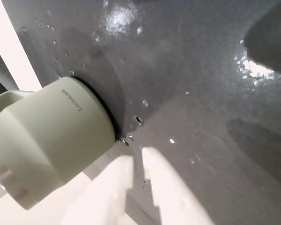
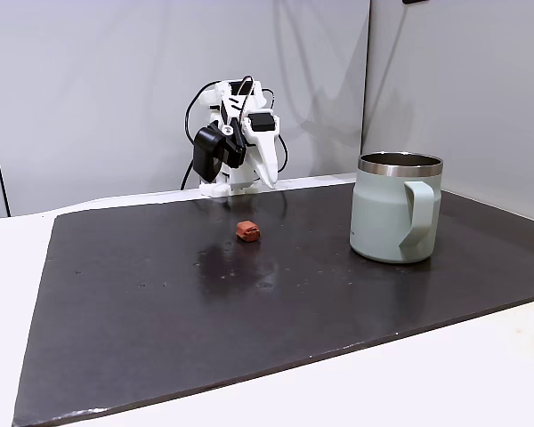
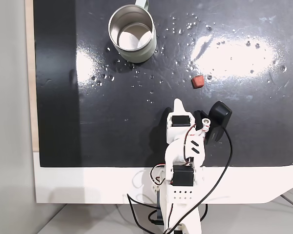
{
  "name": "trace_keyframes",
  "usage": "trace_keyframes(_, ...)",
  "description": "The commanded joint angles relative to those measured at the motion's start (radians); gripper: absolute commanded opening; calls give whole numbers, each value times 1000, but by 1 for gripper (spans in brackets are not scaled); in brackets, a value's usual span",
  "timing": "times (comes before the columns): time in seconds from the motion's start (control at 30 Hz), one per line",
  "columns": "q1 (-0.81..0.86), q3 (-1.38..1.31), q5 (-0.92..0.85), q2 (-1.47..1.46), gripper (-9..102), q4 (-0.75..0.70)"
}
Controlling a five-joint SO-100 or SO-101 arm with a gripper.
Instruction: Grasp a cube and put it in the cup.
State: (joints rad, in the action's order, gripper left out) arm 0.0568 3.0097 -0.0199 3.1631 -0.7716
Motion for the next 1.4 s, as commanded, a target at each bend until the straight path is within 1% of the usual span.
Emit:
trace_keyframes(0.0, -12, -5, 9, 15, 0, 28)
trace_keyframes(0.47, -12, -6, 11, 15, 0, 26)
trace_keyframes(0.6, 23, -58, 8, 15, 0, -49)
trace_keyframes(0.8, 9, -207, -29, -9, 0, -129)
trace_keyframes(0.93, 9, -341, -61, -141, 0, -147)
trace_keyframes(1.2, -2, -627, -115, -383, 0, -265)
trace_keyframes(1.37, 32, -811, -141, -512, 0, -357)
